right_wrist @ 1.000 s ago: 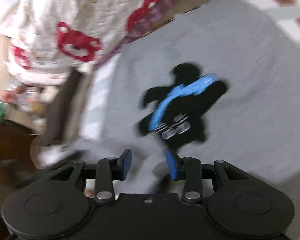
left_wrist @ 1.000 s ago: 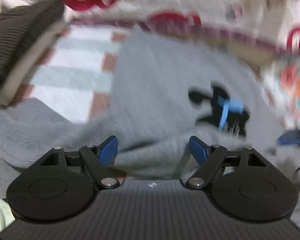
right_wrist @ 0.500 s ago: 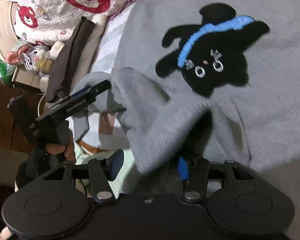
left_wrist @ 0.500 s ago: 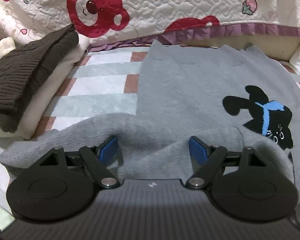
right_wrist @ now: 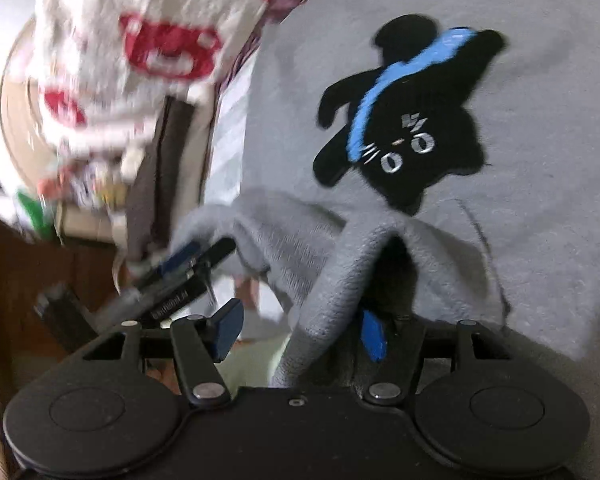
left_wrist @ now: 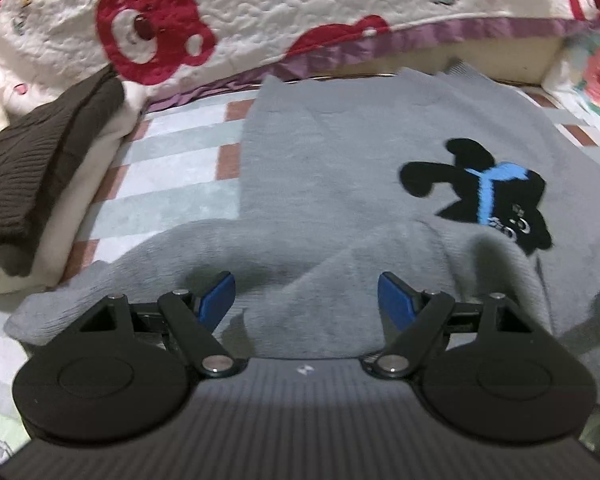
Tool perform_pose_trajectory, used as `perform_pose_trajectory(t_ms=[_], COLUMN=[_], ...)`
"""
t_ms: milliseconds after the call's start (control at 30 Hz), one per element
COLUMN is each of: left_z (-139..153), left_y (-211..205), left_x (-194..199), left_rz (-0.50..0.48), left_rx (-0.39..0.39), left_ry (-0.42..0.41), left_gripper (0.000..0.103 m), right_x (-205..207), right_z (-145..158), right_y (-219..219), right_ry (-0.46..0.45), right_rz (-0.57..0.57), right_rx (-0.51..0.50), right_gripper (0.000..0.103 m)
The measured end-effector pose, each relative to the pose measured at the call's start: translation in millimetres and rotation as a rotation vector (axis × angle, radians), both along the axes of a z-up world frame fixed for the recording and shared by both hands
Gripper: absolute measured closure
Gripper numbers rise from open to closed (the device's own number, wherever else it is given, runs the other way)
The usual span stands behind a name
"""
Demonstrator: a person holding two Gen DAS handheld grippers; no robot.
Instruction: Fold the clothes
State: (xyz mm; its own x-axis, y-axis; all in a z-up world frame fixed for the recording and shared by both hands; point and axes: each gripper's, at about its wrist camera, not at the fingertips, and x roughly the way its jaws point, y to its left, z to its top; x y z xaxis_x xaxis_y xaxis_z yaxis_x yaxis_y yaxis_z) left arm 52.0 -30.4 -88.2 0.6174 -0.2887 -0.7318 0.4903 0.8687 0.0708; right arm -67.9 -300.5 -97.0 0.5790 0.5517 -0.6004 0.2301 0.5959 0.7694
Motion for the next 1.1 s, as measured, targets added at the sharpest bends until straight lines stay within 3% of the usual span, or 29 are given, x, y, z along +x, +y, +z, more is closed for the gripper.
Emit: perform_pose_trajectory(t_ms=[67,100,133,167,233,333,467,533,600,700,833,1000,1100], left_z=[0,1,1,5,17,38,44,38,32,29,21,-19,-14], left_y=[-4,-6,-8,-3,10,34,49,39,23,0,-15,-51,-48], left_x=[-4,-6,-7,-7,-5,-7,-12,-12,-18,-32,-38,-2,25], left_rz=[-0.017,-0.026,-0.034,-0.013,0.029,0.134,0.066,-0.014,-0.104,-0.212,-0.31,-0.184,-0.116], left_rx=[0.014,0.02,0.027,0.016,-0.005,0.025,-0.04,-0.061,-0.028,0.06,0.066,0.455,0.4], left_ry=[-0.006,-0.008,-0.011,-0.016,-0.032,-0.094,-0.062,-0.004,0.013,-0.034,0.015,-0.061,-0.083], left_gripper=[0.025,0.025,0.025,0.025,0.025,0.025,0.025,0.025,0.025,0.025,0.022,0.02,0.017], right_x=[6,9,12,15,21,4,8,15,20,26,23,29,31], right_z=[5,8,11,13,19,47,57,48,39,25,19,17,13], right_y=[5,8,11,13,18,-8,-21,-28,-36,-48,-55,-51,-52], right_ry=[-0.037,-0.056,-0.074,-0.093,-0.132,-0.287,-0.281,-0.246,-0.214,-0.177,-0.164,-0.155,-0.134], right_rz=[0.043,0.065,0.086,0.108,0.148,0.069,0.02,0.0,-0.019,-0.058,-0.073,-0.037,-0.03], right_rx=[-0.063,-0.095,-0.127,-0.158,-0.218,-0.115,-0.216,-0.236,-0.25,-0.21,-0.183,-0.209,-0.183], right_gripper=[0.042,0.07,0.085,0.09,0.09,0.091,0.091,0.091,0.091,0.091,0.091,0.091,0.09])
